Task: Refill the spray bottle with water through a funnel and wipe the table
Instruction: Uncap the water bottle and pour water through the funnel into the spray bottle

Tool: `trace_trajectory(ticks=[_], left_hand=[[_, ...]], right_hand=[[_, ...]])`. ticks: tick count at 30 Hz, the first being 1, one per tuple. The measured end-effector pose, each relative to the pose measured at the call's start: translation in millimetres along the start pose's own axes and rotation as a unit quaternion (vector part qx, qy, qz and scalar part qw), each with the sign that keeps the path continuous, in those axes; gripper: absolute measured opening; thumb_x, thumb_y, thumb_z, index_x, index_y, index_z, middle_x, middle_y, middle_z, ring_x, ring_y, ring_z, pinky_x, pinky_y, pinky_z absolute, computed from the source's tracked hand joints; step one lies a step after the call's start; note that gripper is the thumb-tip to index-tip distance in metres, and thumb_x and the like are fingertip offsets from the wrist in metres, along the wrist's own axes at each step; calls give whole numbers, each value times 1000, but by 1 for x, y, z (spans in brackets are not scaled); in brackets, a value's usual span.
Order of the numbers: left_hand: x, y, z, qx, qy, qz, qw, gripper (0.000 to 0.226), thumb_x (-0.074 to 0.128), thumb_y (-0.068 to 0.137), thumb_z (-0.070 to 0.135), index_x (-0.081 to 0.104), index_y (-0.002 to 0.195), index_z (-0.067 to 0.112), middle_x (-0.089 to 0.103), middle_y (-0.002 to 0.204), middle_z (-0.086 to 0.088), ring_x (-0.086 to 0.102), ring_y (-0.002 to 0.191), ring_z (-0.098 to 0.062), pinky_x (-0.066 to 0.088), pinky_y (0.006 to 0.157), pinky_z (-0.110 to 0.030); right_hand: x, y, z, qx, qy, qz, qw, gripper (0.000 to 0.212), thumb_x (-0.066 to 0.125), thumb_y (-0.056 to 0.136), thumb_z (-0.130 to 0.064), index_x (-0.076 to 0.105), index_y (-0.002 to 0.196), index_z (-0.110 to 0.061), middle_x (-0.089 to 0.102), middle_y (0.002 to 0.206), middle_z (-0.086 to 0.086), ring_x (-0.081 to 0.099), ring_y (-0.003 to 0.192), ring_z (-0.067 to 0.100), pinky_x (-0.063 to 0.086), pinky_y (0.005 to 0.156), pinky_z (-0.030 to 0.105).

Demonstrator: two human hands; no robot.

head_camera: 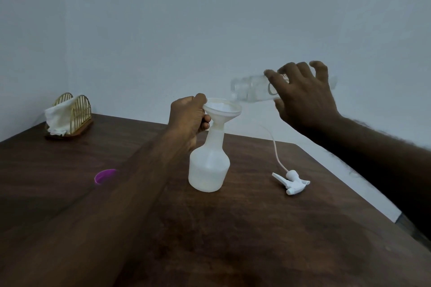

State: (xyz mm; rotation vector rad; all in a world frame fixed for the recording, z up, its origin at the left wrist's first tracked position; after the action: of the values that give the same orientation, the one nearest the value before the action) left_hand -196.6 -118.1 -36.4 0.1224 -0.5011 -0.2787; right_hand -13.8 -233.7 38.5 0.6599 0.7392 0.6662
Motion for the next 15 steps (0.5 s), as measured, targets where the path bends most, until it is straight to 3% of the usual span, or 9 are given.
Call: trace_trajectory(ticks=[15], left_hand=[[0,0,1,2,3,-7,1000,3,53,86,10,54,86,7,40,46,2,41,38,-11,35,40,-21]], right_hand=[[5,-14,2,38,37,-27,998,58,78,76,-16,56,130,-12,60,111,14,57,103,37,32,103,53]])
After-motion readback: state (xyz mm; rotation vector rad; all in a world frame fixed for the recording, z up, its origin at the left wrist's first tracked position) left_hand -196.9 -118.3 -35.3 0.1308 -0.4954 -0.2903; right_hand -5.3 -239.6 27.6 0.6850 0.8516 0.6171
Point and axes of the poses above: each hand's wrist, its own y-axis towards the middle knuckle, its own x-axis out of the palm, z = x × y, the point moved 1 cm from there along y, towards the middle knuckle
